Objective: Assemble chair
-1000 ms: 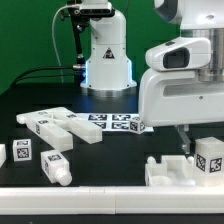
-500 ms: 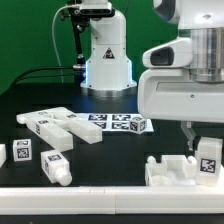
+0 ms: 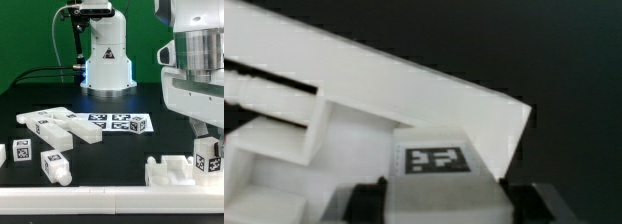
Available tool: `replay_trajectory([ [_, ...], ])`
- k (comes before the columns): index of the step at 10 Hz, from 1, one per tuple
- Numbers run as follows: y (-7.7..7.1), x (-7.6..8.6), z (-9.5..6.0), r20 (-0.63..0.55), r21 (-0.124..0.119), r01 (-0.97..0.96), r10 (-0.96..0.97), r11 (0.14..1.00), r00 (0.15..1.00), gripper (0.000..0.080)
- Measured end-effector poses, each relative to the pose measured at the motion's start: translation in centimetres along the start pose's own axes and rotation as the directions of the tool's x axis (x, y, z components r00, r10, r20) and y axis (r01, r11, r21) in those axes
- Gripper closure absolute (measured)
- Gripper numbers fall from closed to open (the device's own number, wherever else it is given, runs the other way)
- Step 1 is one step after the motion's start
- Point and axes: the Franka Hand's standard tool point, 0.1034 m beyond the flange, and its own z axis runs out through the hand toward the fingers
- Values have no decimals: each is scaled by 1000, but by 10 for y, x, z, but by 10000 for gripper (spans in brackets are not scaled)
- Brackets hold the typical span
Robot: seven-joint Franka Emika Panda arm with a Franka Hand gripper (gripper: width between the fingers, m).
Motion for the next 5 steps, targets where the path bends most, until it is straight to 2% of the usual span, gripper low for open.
replay_trajectory([
  [2,-1,0,0,16,9,-176,176,984,984,512],
  [4,-4,2,1,52,38,-484,482,874,874,512],
  [5,-3,3,0,51,41,-530,528,847,848,512],
])
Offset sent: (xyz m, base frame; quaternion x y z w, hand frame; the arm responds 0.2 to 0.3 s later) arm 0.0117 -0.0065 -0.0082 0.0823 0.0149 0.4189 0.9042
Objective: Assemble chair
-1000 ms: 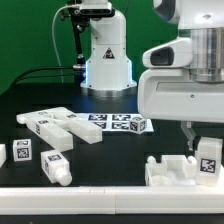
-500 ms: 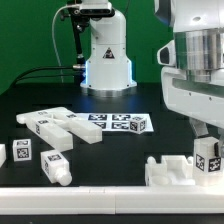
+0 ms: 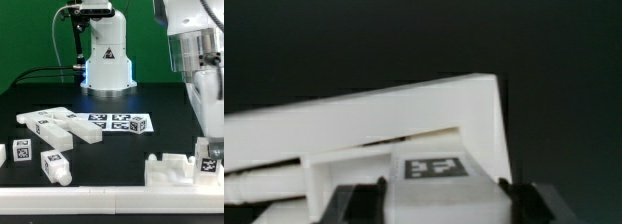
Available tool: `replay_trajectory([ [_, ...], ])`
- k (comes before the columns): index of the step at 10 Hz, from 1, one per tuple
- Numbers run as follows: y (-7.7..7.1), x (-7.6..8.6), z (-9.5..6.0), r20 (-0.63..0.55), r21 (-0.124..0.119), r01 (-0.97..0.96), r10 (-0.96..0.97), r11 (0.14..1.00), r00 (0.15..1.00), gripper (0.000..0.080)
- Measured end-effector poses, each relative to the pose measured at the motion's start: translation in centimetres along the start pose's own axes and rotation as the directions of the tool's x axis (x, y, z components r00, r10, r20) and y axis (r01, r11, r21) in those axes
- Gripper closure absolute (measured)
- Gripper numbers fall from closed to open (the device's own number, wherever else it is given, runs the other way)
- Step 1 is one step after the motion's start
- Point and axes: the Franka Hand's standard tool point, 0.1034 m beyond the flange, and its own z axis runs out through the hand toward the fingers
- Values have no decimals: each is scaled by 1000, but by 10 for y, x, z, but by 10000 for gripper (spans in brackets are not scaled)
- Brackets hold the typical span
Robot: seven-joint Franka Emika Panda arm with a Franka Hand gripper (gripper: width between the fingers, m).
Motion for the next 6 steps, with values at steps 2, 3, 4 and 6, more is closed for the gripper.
replay_trajectory([
  [2,0,-2,0,-2,22,-90,91,996,996,512],
  [3,0,-3,0,-2,20,-75,75,997,997,512],
  [4,0,-3,1,-3,19,-71,71,997,997,512],
  [6,1,-2,-4,-1,22,-13,13,1000,1000,329],
])
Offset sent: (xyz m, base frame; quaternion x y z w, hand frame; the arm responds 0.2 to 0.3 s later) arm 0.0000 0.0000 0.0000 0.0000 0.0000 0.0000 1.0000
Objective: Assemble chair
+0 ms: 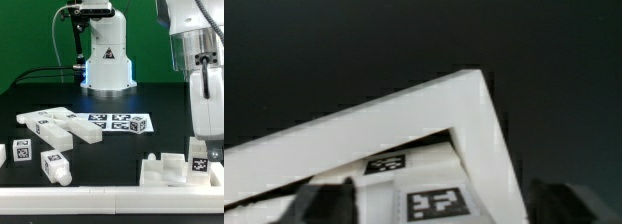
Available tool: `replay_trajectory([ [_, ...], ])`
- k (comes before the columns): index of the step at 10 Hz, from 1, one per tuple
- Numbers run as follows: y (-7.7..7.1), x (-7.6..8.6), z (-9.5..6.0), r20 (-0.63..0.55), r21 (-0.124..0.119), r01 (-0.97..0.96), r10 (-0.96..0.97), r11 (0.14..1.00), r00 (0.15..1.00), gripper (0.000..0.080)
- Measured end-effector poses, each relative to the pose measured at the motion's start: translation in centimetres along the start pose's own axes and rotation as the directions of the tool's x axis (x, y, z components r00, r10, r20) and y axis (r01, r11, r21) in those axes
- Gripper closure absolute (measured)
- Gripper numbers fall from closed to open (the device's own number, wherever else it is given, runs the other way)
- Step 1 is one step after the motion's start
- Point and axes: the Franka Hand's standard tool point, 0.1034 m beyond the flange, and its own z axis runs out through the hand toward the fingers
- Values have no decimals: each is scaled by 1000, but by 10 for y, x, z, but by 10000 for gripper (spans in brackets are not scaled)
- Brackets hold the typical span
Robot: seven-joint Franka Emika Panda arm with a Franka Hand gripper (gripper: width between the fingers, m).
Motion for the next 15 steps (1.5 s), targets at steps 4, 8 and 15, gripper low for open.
replay_trajectory([
  [4,-4,16,-37,23,-15,220,-220,975,975,152],
  [8,-5,24,-35,21,-16,347,-347,938,938,150],
  [15,-18,59,-43,19,9,545,-545,838,838,150],
])
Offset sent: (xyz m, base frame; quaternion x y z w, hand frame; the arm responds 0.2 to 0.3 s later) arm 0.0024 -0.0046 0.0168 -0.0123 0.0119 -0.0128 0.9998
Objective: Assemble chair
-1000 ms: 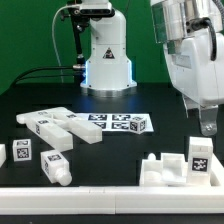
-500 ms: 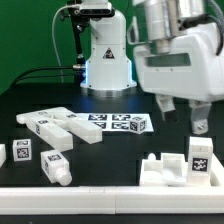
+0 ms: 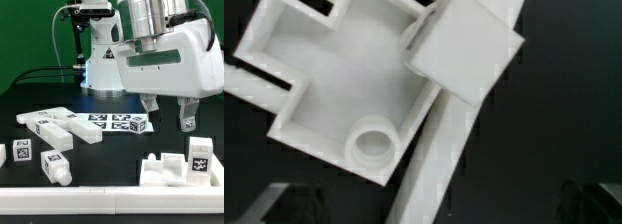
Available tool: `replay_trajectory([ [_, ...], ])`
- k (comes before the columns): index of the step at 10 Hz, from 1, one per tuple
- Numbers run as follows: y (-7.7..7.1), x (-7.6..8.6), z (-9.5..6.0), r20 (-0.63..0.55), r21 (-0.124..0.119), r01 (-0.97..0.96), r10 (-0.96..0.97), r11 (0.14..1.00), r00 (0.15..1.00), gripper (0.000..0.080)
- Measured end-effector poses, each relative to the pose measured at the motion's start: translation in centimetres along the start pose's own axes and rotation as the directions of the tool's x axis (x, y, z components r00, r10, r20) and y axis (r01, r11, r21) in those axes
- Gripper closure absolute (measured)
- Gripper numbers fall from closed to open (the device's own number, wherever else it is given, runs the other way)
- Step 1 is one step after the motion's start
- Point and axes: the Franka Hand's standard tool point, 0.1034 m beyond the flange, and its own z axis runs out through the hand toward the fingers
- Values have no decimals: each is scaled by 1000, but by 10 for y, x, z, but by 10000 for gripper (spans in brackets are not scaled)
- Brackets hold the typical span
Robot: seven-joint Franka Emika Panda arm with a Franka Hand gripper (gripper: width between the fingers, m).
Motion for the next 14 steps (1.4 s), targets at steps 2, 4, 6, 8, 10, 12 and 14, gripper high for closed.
replay_trajectory([
  [2,17,34,3,2,36,-211,211,977,977,150],
  [4,30,54,9,-7,42,-384,384,923,923,150],
  [6,28,49,10,-1,42,-453,454,890,891,150],
  [8,31,52,12,13,46,-572,572,819,820,150],
  [10,59,92,18,23,63,-700,701,711,713,150],
  [12,86,122,25,21,60,-814,814,578,580,150],
  [14,88,123,29,20,53,-884,884,465,466,150],
])
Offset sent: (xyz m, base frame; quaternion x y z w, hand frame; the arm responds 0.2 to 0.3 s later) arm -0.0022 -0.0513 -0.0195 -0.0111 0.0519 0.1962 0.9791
